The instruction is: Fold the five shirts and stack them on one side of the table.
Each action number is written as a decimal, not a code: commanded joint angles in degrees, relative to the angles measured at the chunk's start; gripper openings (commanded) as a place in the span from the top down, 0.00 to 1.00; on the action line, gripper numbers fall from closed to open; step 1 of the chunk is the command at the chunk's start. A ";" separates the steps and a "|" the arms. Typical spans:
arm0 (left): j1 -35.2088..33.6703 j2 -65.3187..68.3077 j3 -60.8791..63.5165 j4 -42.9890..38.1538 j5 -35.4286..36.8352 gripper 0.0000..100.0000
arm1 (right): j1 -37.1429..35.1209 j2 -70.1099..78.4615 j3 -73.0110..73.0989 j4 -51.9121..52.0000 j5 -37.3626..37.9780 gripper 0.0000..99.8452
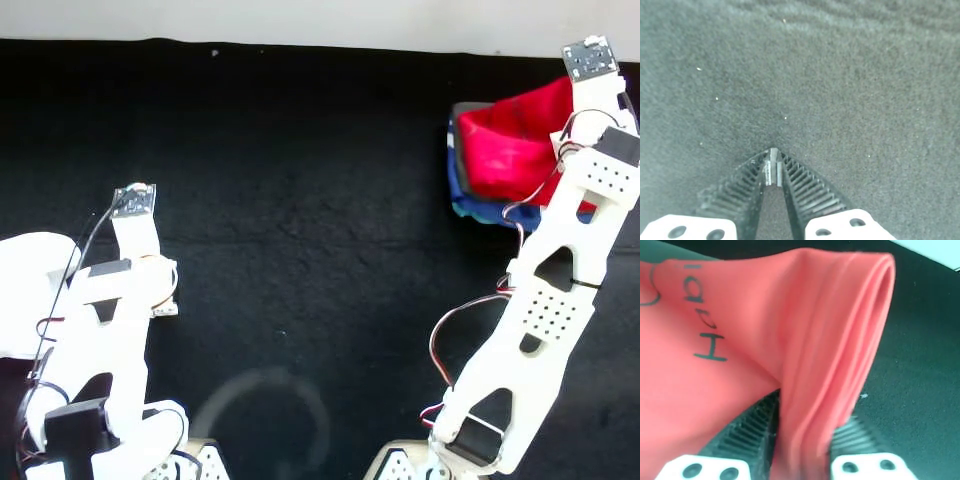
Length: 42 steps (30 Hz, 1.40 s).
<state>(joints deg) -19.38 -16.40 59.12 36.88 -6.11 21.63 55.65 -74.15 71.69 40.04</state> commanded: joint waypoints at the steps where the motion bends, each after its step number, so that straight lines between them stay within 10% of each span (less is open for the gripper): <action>1: -0.31 -0.40 0.13 -1.23 -0.09 0.99 | 0.31 -2.33 -2.15 2.07 0.70 0.72; 13: -0.31 -0.40 0.13 -1.23 -0.09 0.99 | -5.85 -8.31 -18.77 4.35 -13.71 0.76; 18: -0.31 -0.40 0.13 -1.23 -0.09 0.99 | -9.63 -8.66 -22.20 16.13 -14.77 1.00; 34: -1.45 -1.01 -0.22 -0.44 -0.26 0.99 | -12.62 -29.49 -26.42 29.58 -18.20 0.93; 42: -21.41 -4.53 -15.43 25.32 -0.44 0.98 | -14.37 -53.14 4.35 29.58 -18.29 0.93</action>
<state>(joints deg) -32.57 -18.42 51.30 53.14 -6.20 9.14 12.13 -83.65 100.53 22.29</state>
